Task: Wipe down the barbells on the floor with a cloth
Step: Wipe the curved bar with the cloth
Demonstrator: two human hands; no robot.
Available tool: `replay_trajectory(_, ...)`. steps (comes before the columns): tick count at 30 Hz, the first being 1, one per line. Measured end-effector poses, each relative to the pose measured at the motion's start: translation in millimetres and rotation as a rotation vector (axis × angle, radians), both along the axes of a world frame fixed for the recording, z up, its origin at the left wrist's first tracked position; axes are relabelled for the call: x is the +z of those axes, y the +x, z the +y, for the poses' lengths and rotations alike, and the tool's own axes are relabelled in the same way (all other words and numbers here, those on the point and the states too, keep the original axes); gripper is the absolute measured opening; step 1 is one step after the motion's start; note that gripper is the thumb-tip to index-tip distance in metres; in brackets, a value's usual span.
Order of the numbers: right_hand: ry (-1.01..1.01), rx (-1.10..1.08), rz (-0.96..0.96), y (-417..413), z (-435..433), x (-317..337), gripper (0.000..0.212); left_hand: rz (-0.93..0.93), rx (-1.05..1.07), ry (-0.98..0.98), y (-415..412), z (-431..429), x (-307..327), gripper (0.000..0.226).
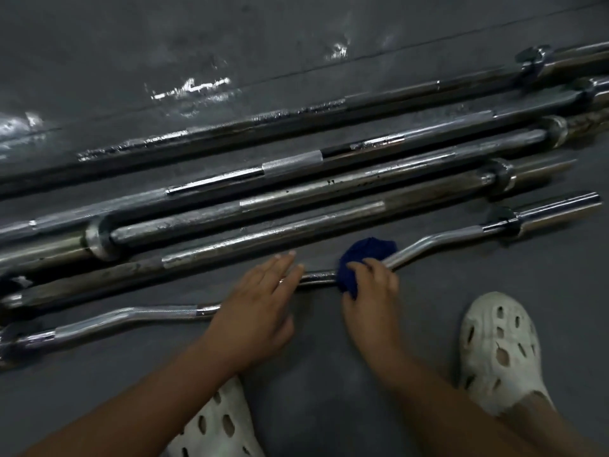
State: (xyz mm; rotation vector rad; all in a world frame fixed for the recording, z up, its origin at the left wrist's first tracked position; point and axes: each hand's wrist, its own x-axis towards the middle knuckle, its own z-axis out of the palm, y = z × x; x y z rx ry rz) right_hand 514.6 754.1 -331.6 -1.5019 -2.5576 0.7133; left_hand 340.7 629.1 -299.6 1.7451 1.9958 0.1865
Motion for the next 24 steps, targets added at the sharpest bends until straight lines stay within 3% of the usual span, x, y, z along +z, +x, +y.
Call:
replay_trajectory(2,-0.002,0.214,-0.023,3.7,5.4,-7.0,0.054,0.004,0.015,0.014,-4.3,-4.3,-3.4,0.079)
replay_trajectory(3,0.006,0.203,-0.025,12.3,18.9,-10.6,0.051,0.003,0.02,0.008,-4.8,-7.4,-5.6,0.079)
replay_trajectory(6,0.004,-0.191,-0.028,20.4,29.3,-5.9,0.038,0.006,0.038,0.007,-1.4,-14.6,-10.7,0.078)
replay_trajectory(7,0.017,-0.162,-0.045,9.3,17.4,-5.6,0.04,-0.002,0.041,0.008,1.8,-16.4,-11.2,0.078)
replay_trajectory(10,0.038,0.239,-0.029,-9.2,-2.6,-9.3,0.047,-0.007,0.054,0.005,8.6,-25.6,-9.8,0.08)
replay_trajectory(11,0.041,0.216,-0.017,-7.8,7.1,-9.7,0.041,-0.005,0.062,0.0,8.7,-29.6,-8.6,0.081)
replay_trajectory(14,0.01,-0.136,-0.063,2.4,20.1,-3.0,0.029,0.008,0.095,0.001,6.9,-37.0,-6.1,0.081)
replay_trajectory(18,-0.048,0.15,-0.057,3.2,16.3,-4.7,0.032,0.007,0.093,-0.023,7.3,-36.3,-4.8,0.078)
replay_trajectory(20,-0.038,-0.067,-0.061,8.6,34.0,-3.9,0.025,0.006,0.103,-0.033,7.6,-35.5,-6.2,0.077)
replay_trajectory(22,-0.027,-0.141,-0.084,-3.9,23.9,-0.1,0.037,0.012,0.109,-0.039,9.8,-32.0,-7.7,0.077)
replay_trajectory(24,-0.074,0.158,-0.116,-26.0,-9.0,7.6,0.057,0.023,0.097,-0.045,10.6,-28.1,-8.7,0.079)
